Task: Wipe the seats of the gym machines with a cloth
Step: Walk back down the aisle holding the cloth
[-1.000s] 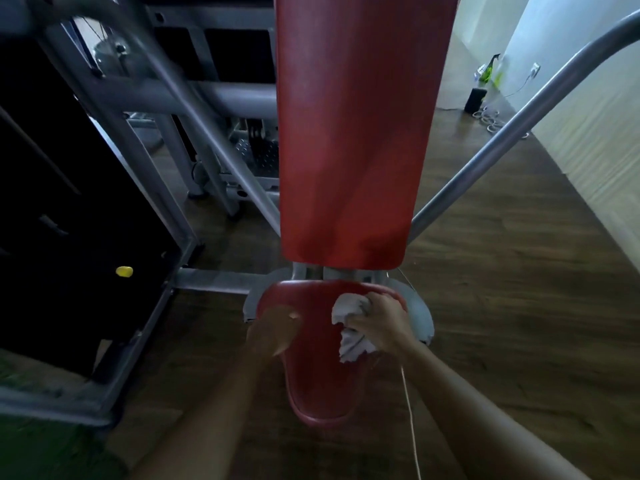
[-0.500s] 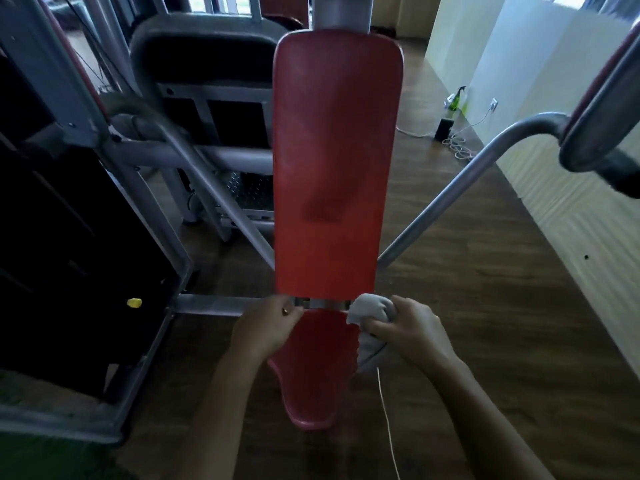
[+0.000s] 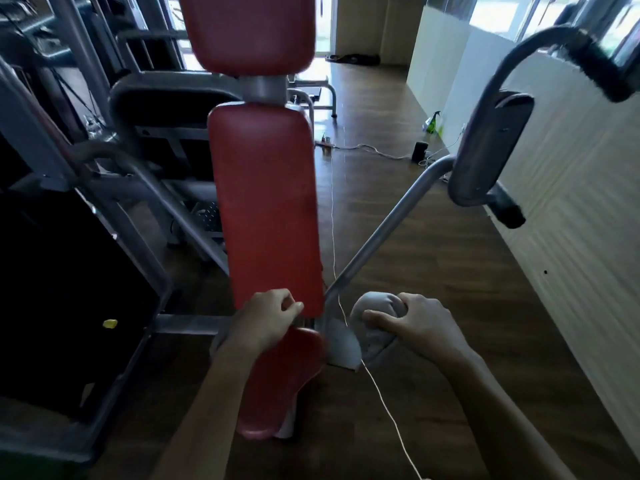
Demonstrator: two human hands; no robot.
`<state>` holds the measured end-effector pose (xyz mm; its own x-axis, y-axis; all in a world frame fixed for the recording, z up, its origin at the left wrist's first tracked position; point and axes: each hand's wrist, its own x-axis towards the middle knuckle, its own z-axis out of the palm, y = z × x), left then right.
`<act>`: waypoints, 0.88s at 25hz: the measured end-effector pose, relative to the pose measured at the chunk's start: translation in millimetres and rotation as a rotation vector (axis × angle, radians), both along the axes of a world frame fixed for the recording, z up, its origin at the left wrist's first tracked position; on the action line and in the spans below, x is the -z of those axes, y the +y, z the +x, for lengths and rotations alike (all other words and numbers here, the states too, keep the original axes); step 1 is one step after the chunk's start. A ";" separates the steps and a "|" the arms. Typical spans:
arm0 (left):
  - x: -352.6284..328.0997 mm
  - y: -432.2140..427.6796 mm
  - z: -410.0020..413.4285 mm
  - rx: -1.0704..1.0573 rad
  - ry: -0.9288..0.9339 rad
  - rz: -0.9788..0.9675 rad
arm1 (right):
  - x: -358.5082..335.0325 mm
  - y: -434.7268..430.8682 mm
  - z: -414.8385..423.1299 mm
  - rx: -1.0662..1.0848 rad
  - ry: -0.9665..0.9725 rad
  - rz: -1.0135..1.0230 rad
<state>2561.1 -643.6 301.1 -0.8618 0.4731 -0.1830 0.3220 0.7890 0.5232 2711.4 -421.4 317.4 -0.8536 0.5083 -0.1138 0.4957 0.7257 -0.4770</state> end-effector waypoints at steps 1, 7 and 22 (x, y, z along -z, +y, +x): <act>-1.3 24.3 9.4 0.002 0.008 -0.008 | -1.2 24.8 9.9 -0.010 0.006 -0.001; -17.7 167.9 68.7 0.023 0.041 0.008 | -17.4 166.8 65.2 0.020 0.027 0.049; -57.7 245.3 108.1 0.073 0.034 0.111 | -51.0 239.9 120.1 0.096 0.060 -0.047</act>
